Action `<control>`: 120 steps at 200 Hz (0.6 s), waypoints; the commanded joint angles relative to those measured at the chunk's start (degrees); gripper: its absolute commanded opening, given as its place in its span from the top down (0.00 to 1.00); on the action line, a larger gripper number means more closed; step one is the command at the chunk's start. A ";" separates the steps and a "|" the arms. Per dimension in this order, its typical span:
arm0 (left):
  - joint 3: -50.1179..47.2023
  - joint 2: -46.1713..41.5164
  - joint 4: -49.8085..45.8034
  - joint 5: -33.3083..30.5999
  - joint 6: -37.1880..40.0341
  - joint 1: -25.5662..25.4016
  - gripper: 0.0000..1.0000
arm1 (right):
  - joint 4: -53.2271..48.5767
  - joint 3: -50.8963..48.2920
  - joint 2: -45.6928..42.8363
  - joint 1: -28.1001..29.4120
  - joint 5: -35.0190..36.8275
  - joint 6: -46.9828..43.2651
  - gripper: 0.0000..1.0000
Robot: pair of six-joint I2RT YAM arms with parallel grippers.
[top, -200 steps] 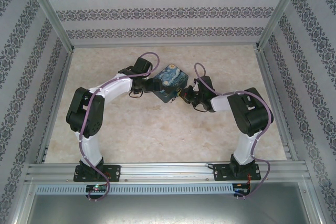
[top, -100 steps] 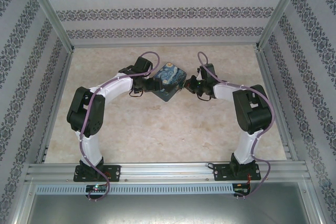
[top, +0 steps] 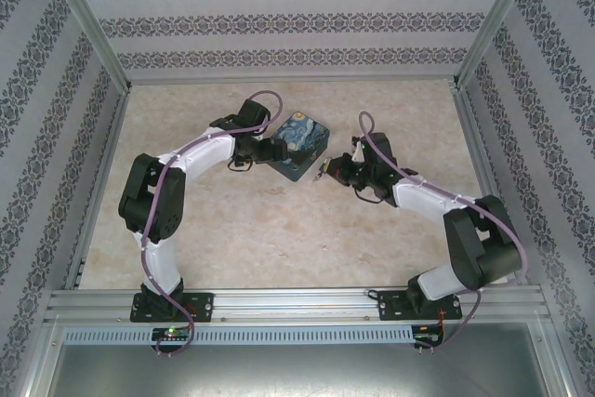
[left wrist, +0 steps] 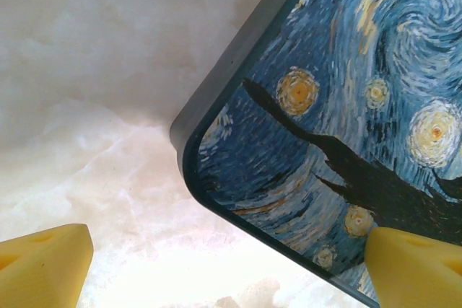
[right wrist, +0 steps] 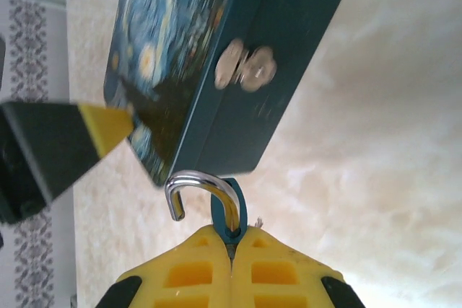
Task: Unlock a padlock with a key
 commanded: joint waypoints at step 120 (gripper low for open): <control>3.80 -11.83 -11.93 0.50 1.09 1.14 0.01 | 19.79 -1.83 14.74 24.77 7.19 14.71 1.00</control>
